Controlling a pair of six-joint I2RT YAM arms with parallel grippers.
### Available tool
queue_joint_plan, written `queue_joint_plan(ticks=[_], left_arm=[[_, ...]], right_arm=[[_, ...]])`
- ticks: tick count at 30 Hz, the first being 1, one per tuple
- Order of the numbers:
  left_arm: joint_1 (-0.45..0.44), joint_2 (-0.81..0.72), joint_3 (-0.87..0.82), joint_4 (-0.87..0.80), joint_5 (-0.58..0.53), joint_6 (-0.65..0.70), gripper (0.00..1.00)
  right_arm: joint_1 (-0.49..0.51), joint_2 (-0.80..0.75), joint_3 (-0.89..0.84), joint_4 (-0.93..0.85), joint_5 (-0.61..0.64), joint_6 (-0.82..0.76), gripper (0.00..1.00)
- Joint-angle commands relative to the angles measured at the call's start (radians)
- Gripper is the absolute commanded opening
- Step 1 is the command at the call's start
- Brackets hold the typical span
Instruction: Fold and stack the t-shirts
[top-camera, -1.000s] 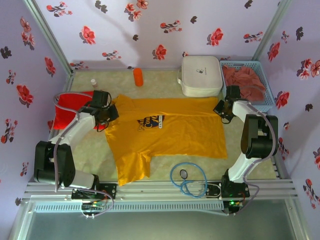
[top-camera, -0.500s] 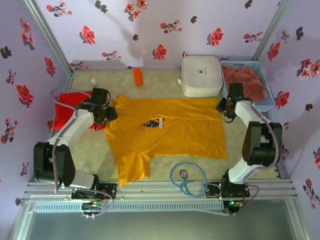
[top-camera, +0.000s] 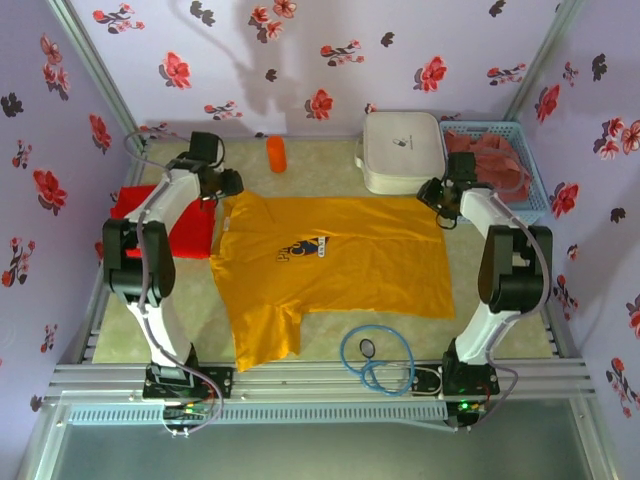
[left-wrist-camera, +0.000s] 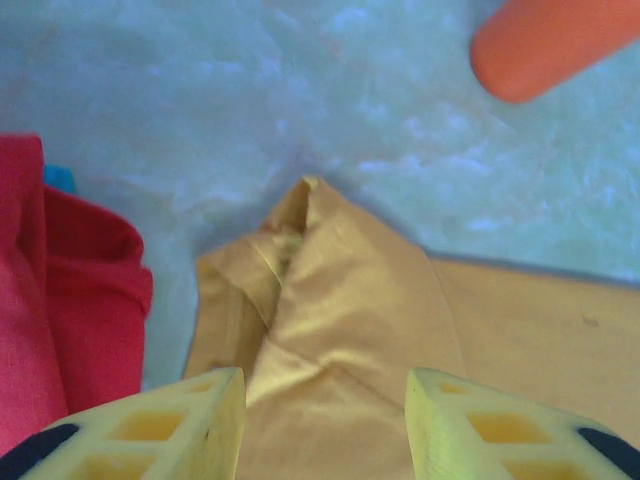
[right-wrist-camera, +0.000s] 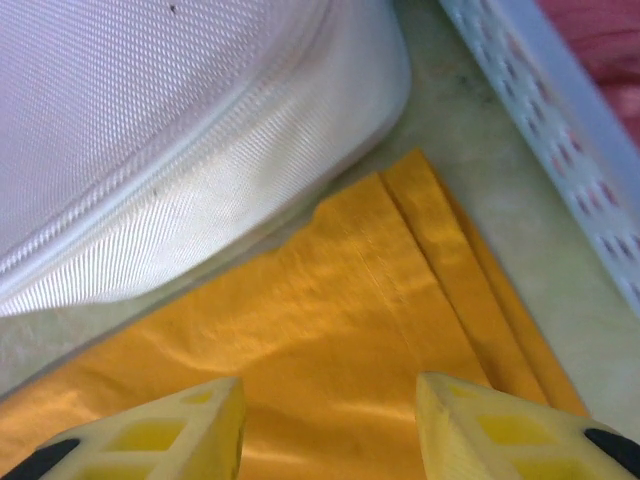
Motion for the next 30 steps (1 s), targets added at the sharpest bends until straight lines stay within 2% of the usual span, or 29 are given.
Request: queue_joint_plan(ticks=[1, 13, 23, 26, 30], left_arm=[[0.027, 0.064, 0.072, 0.035, 0.054, 0.024, 0.46], [0.029, 0.241, 0.116, 0.142, 0.136, -0.042, 0.39], [0.029, 0.318, 0.147, 0.194, 0.169, -0.071, 0.35], [0.030, 0.324, 0.145, 0.203, 0.173, -0.078, 0.30], [0.030, 0.322, 0.140, 0.202, 0.171, -0.082, 0.18]], right_arm=[[0.019, 0.067, 0.058, 0.024, -0.022, 0.020, 0.48], [0.025, 0.202, 0.104, -0.003, 0.000, 0.013, 0.44], [0.024, 0.230, 0.111, -0.035, 0.021, 0.007, 0.42], [0.024, 0.239, 0.123, -0.053, 0.034, 0.008, 0.40], [0.023, 0.258, 0.149, -0.096, 0.065, 0.023, 0.35]])
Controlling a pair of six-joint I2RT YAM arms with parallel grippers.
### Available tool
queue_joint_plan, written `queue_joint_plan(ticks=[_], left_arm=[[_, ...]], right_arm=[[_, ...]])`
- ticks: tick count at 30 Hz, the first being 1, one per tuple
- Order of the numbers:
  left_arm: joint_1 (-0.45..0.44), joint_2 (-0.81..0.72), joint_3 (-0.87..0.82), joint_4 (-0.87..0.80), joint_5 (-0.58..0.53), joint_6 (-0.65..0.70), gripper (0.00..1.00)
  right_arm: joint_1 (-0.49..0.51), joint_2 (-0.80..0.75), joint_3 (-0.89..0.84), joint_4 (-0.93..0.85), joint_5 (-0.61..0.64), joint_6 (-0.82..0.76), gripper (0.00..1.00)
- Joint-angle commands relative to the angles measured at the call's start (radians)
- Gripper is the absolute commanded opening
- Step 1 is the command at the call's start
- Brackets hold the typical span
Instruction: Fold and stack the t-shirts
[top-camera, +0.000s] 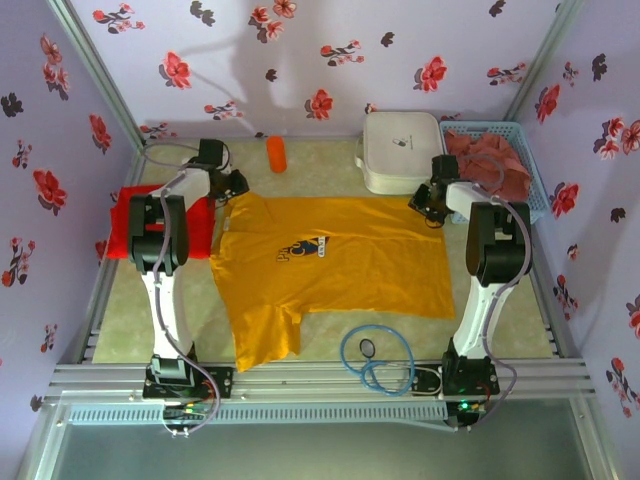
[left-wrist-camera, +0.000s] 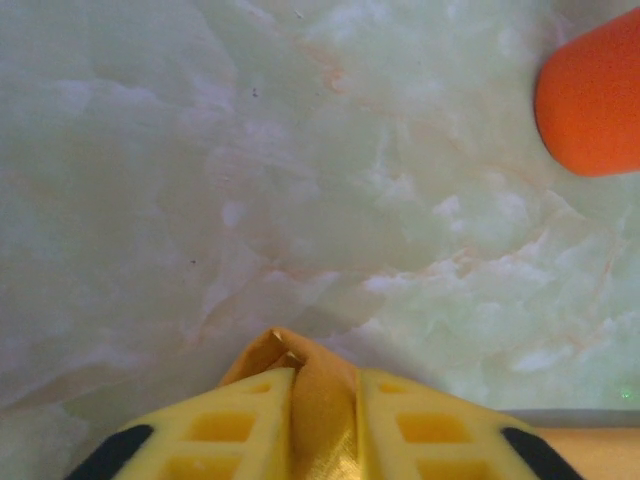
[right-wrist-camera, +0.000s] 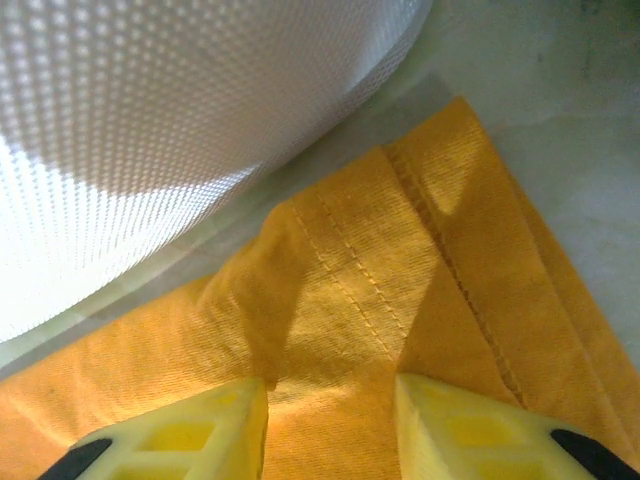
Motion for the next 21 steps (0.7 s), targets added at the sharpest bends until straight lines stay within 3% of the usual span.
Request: queue_joint_plan(ticks=[1, 5, 13, 15, 17, 19, 21], left_arm=[[0.002, 0.012, 0.023, 0.010, 0.002, -0.012, 0.14], [0.027, -0.030, -0.020, 0.009, -0.050, -0.035, 0.02], [0.079, -0.117, -0.089, -0.008, -0.083, -0.053, 0.01], [0.086, -0.126, -0.099, -0.001, -0.090, -0.060, 0.02], [0.089, -0.124, -0.096, -0.005, -0.088, -0.063, 0.12], [0.089, -0.123, -0.087, -0.020, -0.082, -0.060, 0.13], [0.089, -0.134, -0.087, -0.029, -0.072, -0.060, 0.20]], right_arm=[[0.000, 0.041, 0.051, -0.078, 0.061, 0.014, 0.33], [-0.008, 0.051, 0.072, -0.108, 0.095, 0.021, 0.29], [-0.022, 0.054, 0.090, -0.131, 0.122, 0.027, 0.26], [-0.022, 0.053, 0.091, -0.130, 0.119, 0.028, 0.26], [-0.022, 0.048, 0.089, -0.122, 0.096, 0.023, 0.26], [-0.020, 0.030, 0.078, -0.098, 0.070, 0.017, 0.28], [-0.020, 0.007, 0.058, -0.067, 0.044, 0.011, 0.31]])
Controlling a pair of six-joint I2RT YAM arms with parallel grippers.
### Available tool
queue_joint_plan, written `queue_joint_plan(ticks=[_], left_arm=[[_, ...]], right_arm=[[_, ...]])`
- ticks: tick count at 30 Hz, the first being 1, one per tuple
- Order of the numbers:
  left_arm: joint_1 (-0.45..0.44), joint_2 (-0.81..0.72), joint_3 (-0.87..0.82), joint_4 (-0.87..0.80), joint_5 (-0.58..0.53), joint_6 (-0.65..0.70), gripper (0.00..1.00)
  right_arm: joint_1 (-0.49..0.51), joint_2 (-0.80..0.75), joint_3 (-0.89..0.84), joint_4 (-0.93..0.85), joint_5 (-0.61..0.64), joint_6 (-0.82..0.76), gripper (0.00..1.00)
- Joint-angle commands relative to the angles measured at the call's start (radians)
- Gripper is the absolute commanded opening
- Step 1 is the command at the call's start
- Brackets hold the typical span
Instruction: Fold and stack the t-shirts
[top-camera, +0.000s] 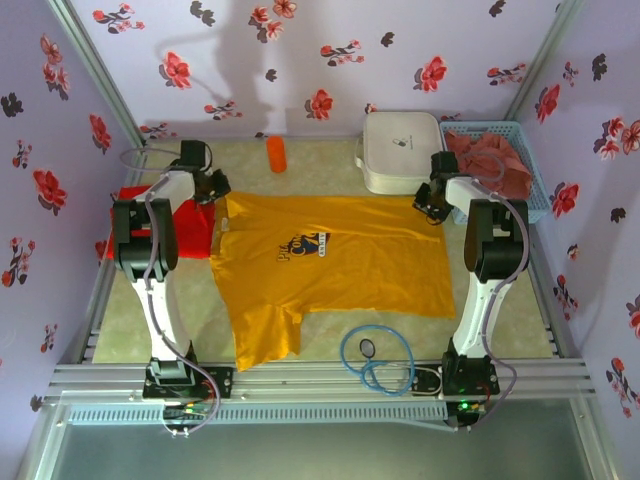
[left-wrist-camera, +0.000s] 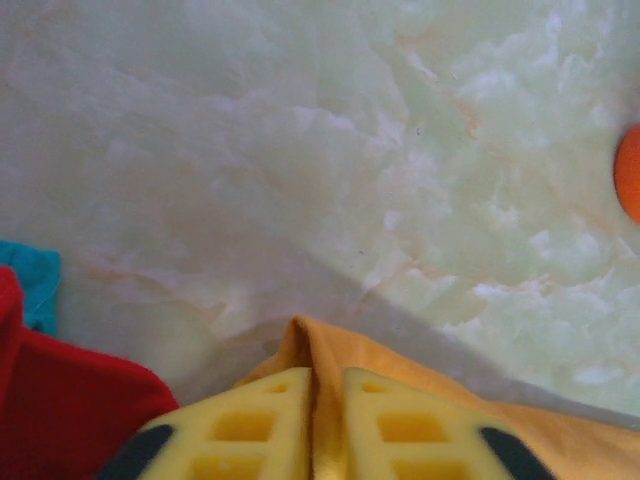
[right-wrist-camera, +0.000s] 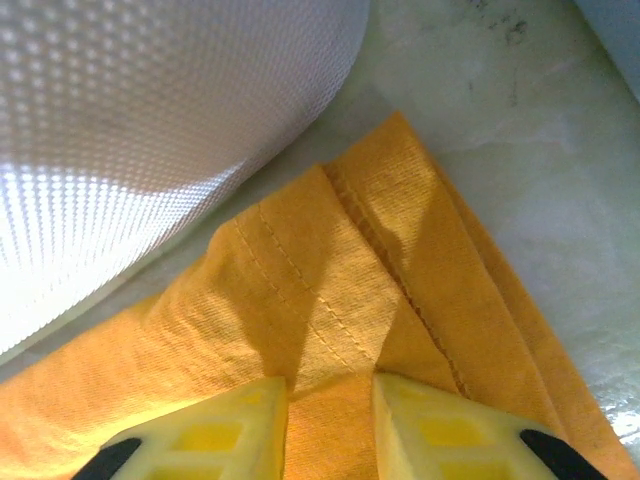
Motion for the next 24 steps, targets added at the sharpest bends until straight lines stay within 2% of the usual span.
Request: queue_joint_plan(ticks=[1, 6, 11, 17, 20, 24], left_arm=[[0.012, -0.049, -0.003, -0.027, -0.010, -0.011, 0.22], [0.000, -0.127, -0.032, -0.035, 0.029, -0.022, 0.35], [-0.039, -0.242, -0.065, -0.069, 0.033, -0.014, 0.39], [-0.082, -0.392, -0.149, -0.152, 0.033, -0.011, 0.43], [-0.088, -0.483, -0.219, -0.209, 0.032, -0.012, 0.49], [-0.102, -0.626, -0.336, -0.301, 0.020, -0.004, 0.57]], right_arm=[[-0.016, -0.044, -0.021, 0.033, -0.023, -0.001, 0.34], [-0.006, -0.111, -0.045, 0.081, -0.078, -0.009, 0.45], [0.020, -0.197, -0.076, 0.098, -0.086, -0.008, 0.55], [0.049, -0.317, -0.124, 0.013, -0.060, 0.008, 0.66], [0.052, -0.398, -0.181, -0.030, -0.065, 0.040, 0.71], [0.062, -0.532, -0.278, -0.087, -0.052, 0.033, 0.75]])
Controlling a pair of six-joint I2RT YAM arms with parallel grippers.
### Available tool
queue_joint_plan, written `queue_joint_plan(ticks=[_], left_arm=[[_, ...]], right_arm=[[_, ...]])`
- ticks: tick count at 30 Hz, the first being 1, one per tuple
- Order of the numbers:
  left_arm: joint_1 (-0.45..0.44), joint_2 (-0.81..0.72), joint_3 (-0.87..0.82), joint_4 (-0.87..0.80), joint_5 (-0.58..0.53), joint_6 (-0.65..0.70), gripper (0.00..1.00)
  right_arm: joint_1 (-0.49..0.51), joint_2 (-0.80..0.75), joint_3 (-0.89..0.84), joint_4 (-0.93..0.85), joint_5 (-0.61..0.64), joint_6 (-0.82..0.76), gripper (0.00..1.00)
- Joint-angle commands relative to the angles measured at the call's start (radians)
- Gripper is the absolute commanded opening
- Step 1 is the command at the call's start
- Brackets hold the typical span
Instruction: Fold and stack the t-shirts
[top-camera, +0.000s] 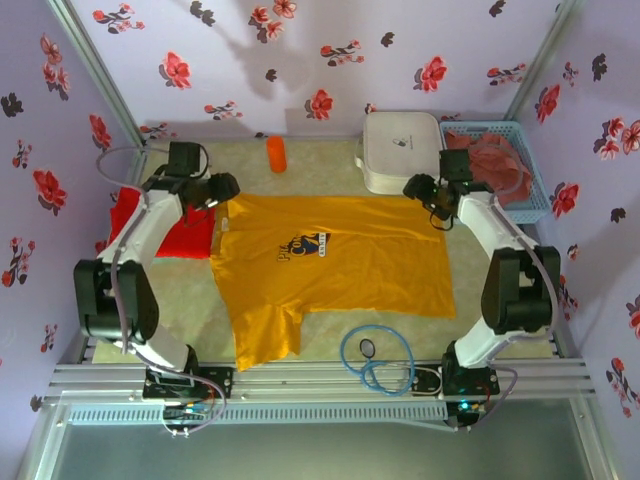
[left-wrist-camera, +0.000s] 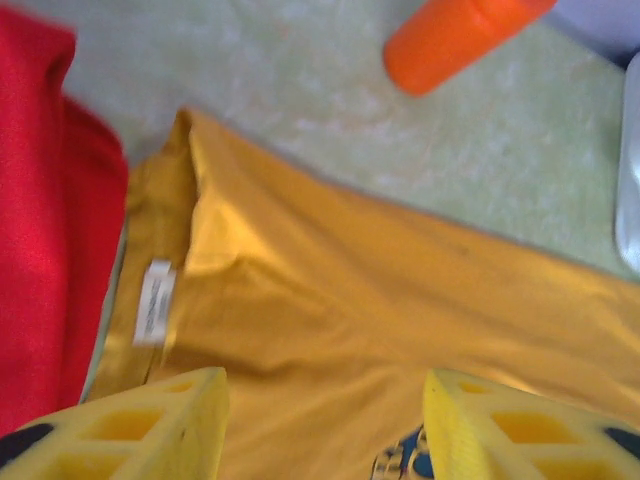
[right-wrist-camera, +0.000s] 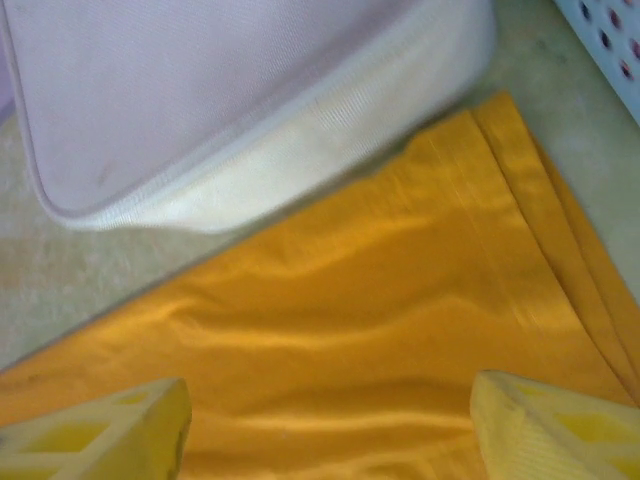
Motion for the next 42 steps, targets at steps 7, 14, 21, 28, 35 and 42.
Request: queue_joint_plan(ticks=[7, 14, 21, 28, 35, 42], left_arm=[[-0.033, -0.311, -0.253, -0.279, -0.020, -0.028, 0.74], [-0.088, -0.521, -0.384, -0.467, -0.009, -0.140, 0.69], [-0.255, -0.656, -0.529, -0.557, 0.006, -0.311, 0.60], [-0.413, -0.722, -0.624, -0.594, 0.015, -0.474, 0.52], [-0.570, -0.671, -0.664, -0.590, 0.041, -0.568, 0.44], [-0.726, -0.669, -0.768, -0.468, 0.076, -0.745, 0.40]], right_arm=[[0.006, -0.274, -0.216, -0.165, 0.032, 0.013, 0.74], [-0.011, -0.373, -0.338, -0.214, 0.075, 0.033, 0.84], [-0.023, -0.398, -0.401, -0.195, 0.076, 0.049, 0.82], [-0.025, -0.408, -0.435, -0.200, 0.090, 0.068, 0.79], [-0.029, -0.397, -0.438, -0.237, 0.104, 0.082, 0.77], [-0.030, -0.407, -0.441, -0.253, 0.111, 0.081, 0.75]])
